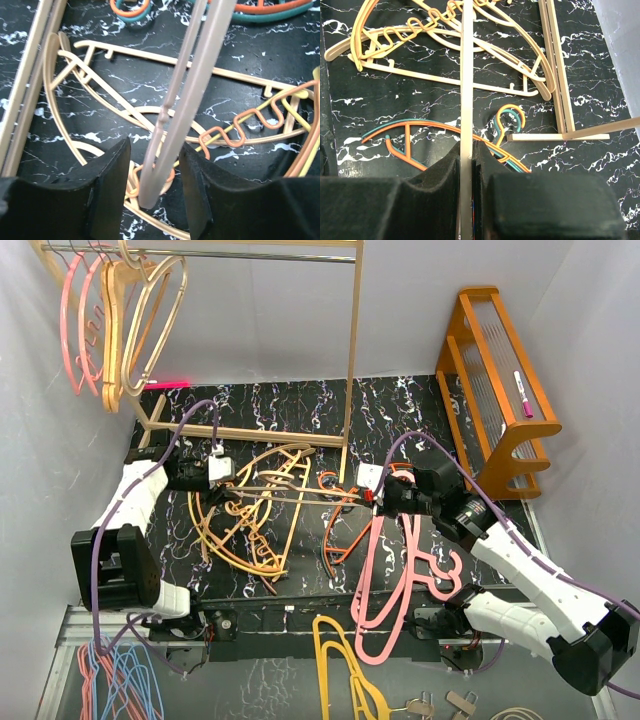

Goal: Organize the hangers
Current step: Pick up the hanger at the center of the board.

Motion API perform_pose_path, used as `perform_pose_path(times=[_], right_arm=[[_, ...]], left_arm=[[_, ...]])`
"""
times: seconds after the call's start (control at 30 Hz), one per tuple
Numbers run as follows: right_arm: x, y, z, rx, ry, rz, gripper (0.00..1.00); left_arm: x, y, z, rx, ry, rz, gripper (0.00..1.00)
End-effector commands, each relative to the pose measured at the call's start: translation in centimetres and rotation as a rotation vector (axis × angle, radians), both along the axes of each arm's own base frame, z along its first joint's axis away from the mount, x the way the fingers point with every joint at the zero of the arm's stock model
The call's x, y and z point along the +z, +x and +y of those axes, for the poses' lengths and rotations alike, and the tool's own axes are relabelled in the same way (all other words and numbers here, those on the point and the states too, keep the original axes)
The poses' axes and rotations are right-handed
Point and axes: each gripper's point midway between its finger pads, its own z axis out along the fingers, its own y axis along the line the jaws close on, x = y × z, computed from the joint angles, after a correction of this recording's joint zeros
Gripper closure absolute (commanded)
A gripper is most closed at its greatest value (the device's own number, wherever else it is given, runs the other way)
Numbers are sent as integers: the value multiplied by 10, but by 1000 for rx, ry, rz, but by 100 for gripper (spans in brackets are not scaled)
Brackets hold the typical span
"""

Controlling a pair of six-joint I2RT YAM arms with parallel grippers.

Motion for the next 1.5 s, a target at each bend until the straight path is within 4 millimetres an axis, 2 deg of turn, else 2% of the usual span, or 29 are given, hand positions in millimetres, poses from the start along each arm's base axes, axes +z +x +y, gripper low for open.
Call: perform_pose_path(times=[0.0,0.13,0.3,0.37,0.43,0.53,0.57,0.6,0.63,0.67,0.77,0.83,0.93,1.1,1.17,1.23,1.3,1.37,1.47], right_arm=[[44,13,6,-1,89,-116,92],[43,14,6,1,90,-112,92],[42,14,7,9,95,-102,92],[44,13,8,13,106,-100,92],[44,13,9,14,112,-99,92],[44,16,11,2,125,-88,91],[47,19,11,-17,137,-84,77],[52,23,10,-46,156,-81,50],[58,25,10,-66,177,-86,9],[65,30,9,-94,198,-100,3],[94,49,-1,-231,265,-126,2],[117,67,-15,-386,338,-130,2],[145,83,-35,-577,459,-106,2],[178,79,-44,-620,561,-89,2],[190,79,-49,-638,612,-111,2],[201,81,-54,-661,657,-123,2],[207,80,-49,-629,683,-107,2],[205,77,-37,-572,690,-64,2],[195,74,-26,-523,687,-26,2]], left_arm=[[-13,-15,5,-13,0,32,59],[-14,-15,12,9,-15,40,61],[-10,-15,13,2,-33,48,85],[-6,-17,10,-4,-51,49,88],[-2,-19,9,-8,-67,46,100],[9,-26,5,-36,-80,38,100],[15,-30,5,-32,-83,58,100],[21,-30,6,-2,-82,86,100],[29,-26,8,63,-81,133,100],[38,-22,12,139,-73,169,100],[59,-19,30,367,-5,195,100],[75,-30,39,492,10,205,100],[103,-48,49,681,2,213,100],[149,-72,81,1055,-35,133,100],[160,-89,90,1133,-32,92,100],[162,-103,97,1189,-18,71,100],[160,-110,104,1240,3,85,100],[162,-110,103,1259,-6,128,100],[186,-98,97,1255,-65,164,100]])
